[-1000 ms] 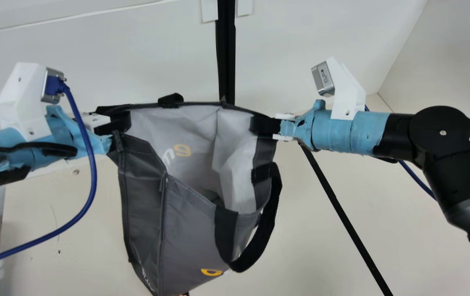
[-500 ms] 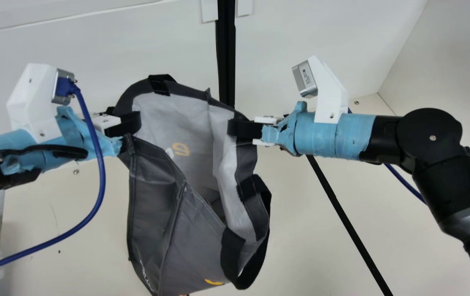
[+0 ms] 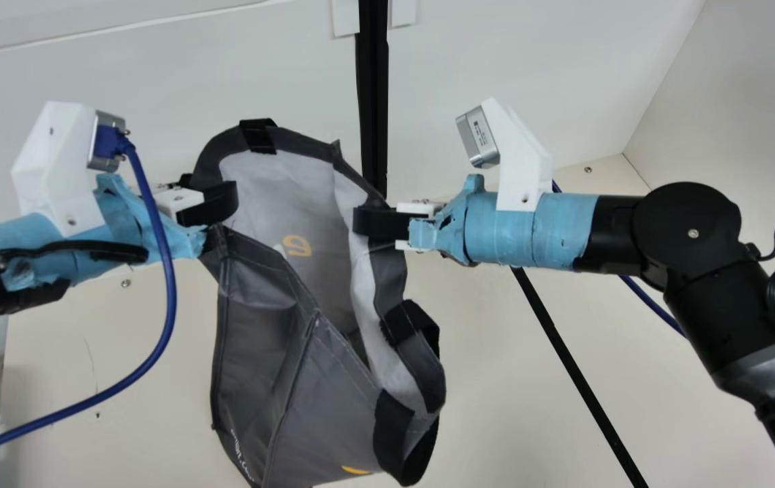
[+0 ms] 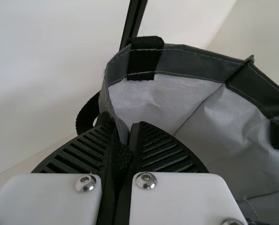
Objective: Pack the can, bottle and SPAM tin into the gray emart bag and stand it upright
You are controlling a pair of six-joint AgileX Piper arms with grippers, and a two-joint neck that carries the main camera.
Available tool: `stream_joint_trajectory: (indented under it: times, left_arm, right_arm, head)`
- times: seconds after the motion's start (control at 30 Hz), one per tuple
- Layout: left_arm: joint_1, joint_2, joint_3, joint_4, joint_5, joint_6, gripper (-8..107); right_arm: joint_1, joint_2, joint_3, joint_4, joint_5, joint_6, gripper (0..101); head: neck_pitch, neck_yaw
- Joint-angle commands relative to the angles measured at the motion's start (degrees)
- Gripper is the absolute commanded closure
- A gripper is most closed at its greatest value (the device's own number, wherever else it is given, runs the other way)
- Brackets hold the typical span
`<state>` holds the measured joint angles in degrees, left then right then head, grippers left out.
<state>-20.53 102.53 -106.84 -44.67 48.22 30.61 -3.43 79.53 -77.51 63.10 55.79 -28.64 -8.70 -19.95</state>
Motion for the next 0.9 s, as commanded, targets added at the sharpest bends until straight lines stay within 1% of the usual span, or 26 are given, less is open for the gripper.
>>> stream_joint_trajectory:
  times: [0.0,0.43,0.87]
  left_arm:
    - [0.0,0.0,0.0,0.0,0.0,0.0,107]
    - [0.0,0.0,0.0,0.0,0.0,0.0,107]
    - [0.0,0.0,0.0,0.0,0.0,0.0,63]
  right_arm:
    - [0.0,0.0,0.0,0.0,0.0,0.0,101]
    - [0.0,0.0,0.0,0.0,0.0,0.0,101]
    - [0.0,0.0,0.0,0.0,0.1,0.0,101]
  head:
    - [-1.3,0.0]
    - [-1.3,0.0]
    - [-1.3,0.0]
